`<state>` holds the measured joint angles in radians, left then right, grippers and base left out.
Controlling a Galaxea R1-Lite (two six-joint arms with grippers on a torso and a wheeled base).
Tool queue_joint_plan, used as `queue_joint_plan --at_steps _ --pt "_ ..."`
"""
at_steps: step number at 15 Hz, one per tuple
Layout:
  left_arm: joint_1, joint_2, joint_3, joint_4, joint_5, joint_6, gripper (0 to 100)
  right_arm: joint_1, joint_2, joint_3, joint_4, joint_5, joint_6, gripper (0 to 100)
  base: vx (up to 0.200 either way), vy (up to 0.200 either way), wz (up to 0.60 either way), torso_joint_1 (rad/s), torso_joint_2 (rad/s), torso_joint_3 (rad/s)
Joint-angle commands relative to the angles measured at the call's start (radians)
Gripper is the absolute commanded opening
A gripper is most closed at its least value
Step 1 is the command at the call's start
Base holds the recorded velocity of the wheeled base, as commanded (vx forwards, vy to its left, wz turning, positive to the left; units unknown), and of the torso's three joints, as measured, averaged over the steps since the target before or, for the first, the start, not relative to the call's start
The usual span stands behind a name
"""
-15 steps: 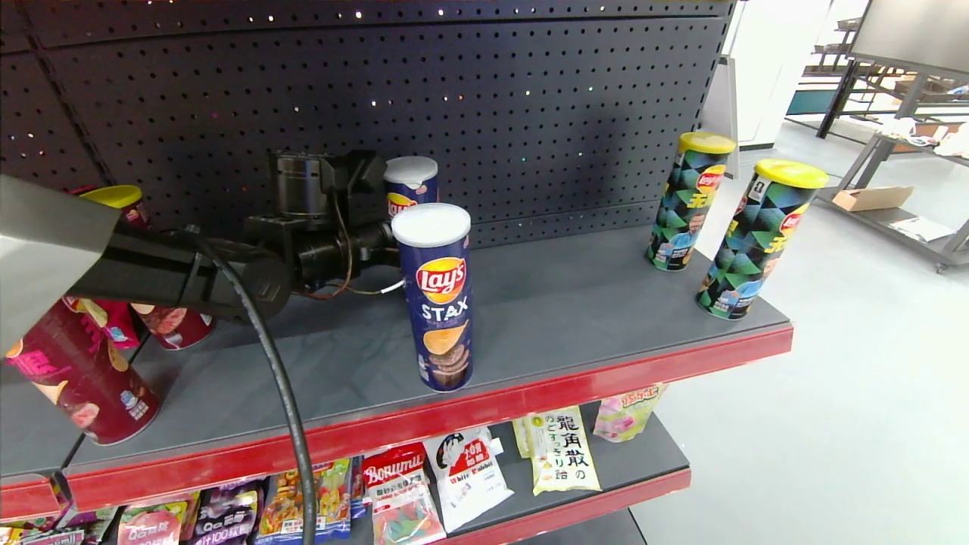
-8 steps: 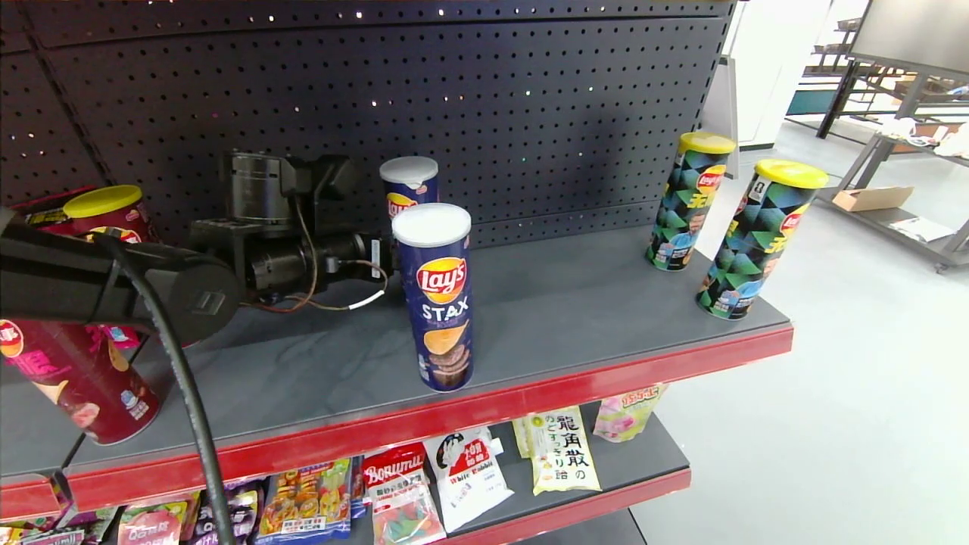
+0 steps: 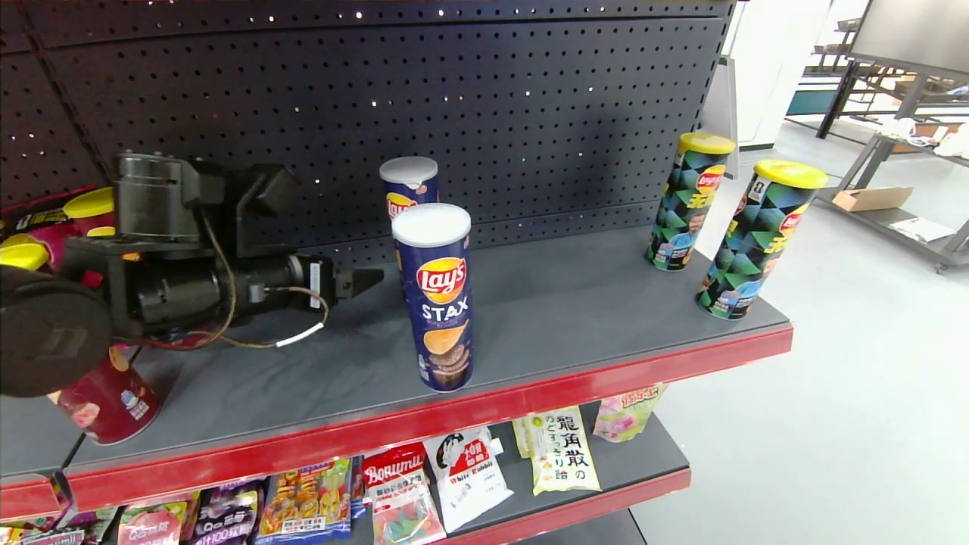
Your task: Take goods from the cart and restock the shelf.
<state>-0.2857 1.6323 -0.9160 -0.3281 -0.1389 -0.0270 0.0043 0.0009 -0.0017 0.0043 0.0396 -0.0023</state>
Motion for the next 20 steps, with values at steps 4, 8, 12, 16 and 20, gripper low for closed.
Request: queue_joint_plan --at_steps 4,8,12,16,20 --pt "0.074 -0.654 0.453 0.023 -0.021 0.056 100 0.000 0.001 0.000 0.000 0.000 -0.001 100 0.000 0.000 0.00 0.000 0.00 0.000" --pt "0.117 -1.046 0.625 0.052 -0.068 0.012 100 0.000 0.001 0.000 0.000 0.000 -0.001 100 0.000 0.000 0.00 0.000 0.00 0.000" --pt "0.120 -1.304 0.631 0.313 -0.044 0.013 100 0.000 0.001 0.000 0.000 0.000 -0.001 100 0.000 0.000 0.00 0.000 0.00 0.000" --pt "0.120 -1.533 0.644 0.551 0.096 0.048 100 0.000 0.001 0.000 0.000 0.000 -0.001 100 0.000 0.000 0.00 0.000 0.00 0.000" --pt "0.120 -1.531 0.660 0.551 0.070 0.042 100 0.000 0.001 0.000 0.000 0.003 -0.002 100 0.000 0.000 0.00 0.000 0.00 0.000"
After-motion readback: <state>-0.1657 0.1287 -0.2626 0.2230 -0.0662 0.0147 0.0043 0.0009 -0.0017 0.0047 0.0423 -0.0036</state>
